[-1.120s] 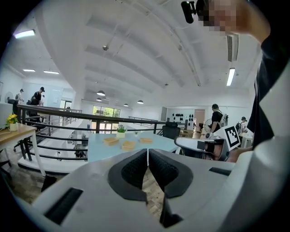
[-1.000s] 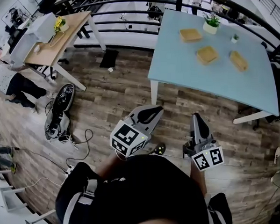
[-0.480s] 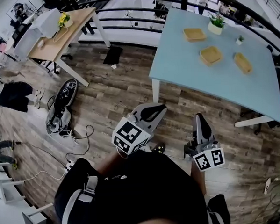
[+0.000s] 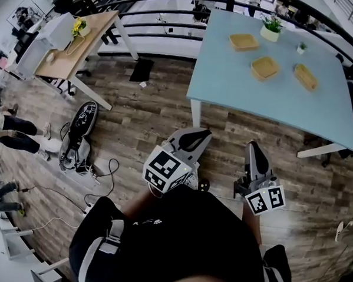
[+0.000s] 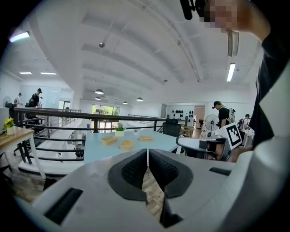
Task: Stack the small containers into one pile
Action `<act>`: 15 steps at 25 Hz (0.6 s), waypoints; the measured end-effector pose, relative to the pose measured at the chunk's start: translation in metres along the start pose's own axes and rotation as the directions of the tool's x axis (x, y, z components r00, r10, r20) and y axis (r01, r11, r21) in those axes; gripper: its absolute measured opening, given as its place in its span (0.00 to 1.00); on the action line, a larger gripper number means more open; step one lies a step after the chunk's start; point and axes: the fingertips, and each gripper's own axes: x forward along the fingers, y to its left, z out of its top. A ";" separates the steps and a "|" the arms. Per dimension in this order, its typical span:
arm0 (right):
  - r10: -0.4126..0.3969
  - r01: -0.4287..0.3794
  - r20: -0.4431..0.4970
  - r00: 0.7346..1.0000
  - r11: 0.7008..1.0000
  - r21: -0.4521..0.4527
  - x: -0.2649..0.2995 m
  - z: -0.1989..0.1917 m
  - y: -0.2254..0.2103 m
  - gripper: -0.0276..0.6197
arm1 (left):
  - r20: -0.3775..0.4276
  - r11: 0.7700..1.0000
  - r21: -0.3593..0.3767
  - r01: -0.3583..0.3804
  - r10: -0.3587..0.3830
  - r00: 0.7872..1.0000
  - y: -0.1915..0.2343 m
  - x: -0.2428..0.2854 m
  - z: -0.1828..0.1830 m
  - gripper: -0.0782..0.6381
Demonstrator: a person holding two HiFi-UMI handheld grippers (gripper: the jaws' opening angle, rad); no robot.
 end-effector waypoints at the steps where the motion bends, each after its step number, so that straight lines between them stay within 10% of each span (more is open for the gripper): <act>1: -0.003 0.003 0.000 1.000 1.000 -0.002 0.000 0.000 -0.001 0.06 | 0.002 1.000 -0.001 0.004 -0.004 1.000 0.001 0.002 0.000 0.13; 15: -0.038 0.037 -0.016 0.999 0.998 -0.046 0.038 0.021 -0.050 0.07 | 0.041 1.000 -0.019 0.016 -0.015 0.999 0.035 0.059 0.018 0.13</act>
